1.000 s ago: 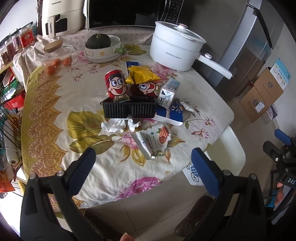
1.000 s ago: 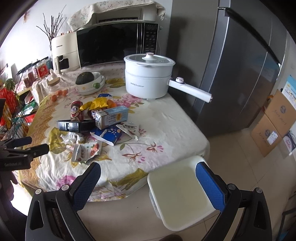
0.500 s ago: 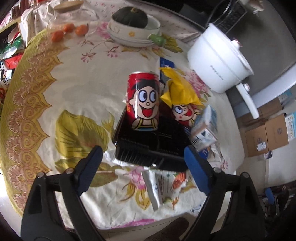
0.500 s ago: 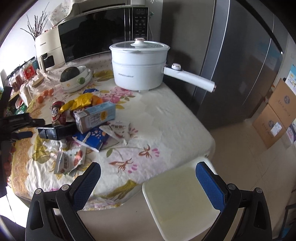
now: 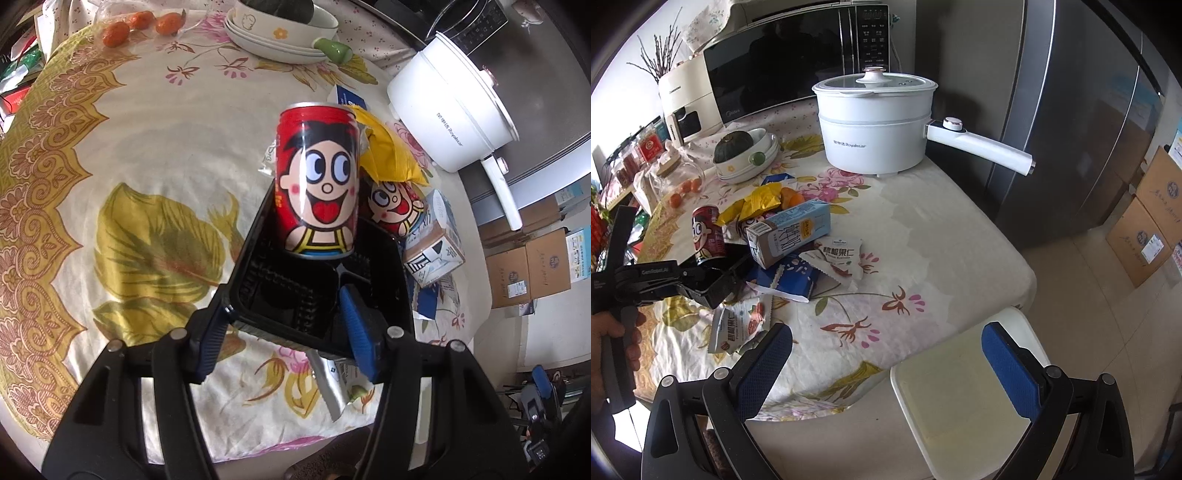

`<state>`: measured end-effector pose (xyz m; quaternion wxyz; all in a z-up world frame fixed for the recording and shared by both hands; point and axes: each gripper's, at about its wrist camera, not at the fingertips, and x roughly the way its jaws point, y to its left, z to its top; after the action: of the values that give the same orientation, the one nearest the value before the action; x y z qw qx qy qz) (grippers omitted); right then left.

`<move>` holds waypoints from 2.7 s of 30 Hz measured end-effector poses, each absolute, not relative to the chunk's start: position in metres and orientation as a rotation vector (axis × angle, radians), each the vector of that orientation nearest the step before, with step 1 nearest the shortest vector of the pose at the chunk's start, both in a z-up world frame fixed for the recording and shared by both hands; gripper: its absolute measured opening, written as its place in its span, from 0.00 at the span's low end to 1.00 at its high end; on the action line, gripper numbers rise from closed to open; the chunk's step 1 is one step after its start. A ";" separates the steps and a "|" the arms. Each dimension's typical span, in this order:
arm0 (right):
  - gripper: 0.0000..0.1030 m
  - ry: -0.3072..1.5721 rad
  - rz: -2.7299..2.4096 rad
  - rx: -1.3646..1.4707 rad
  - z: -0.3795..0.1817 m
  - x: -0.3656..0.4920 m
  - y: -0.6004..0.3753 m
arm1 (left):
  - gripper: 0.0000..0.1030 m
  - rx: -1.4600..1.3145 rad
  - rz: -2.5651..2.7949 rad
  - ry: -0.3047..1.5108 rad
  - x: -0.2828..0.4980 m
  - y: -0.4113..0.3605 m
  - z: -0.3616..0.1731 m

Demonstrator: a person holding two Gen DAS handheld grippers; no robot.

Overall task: Collect trash
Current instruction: 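Grasp the red cartoon can with the right tool while the left tool holds the black tray, then lift the red can with the right tool while the left tool holds the tray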

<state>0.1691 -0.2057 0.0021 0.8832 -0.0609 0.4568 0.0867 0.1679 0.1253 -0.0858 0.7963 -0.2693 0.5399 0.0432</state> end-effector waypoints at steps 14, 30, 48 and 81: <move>0.99 0.923 0.403 -0.037 0.004 0.200 -0.139 | 0.58 -0.397 -0.043 1.150 0.149 0.111 -0.073; 0.78 1.054 0.579 0.093 -0.051 0.248 -0.068 | 0.58 -0.163 -0.180 1.141 0.128 0.108 -0.066; 0.78 1.061 0.437 0.100 -0.047 0.248 -0.139 | 0.58 0.572 0.204 0.904 0.134 0.077 -0.040; 0.74 1.335 0.385 -0.147 -0.154 0.064 -0.151 | 0.58 -0.377 -0.077 0.997 0.074 0.158 -0.038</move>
<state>0.0643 -0.1505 -0.1544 0.7658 -0.0677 0.6144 0.1774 0.0740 0.1585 -0.0376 0.8606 -0.1796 0.4752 -0.0366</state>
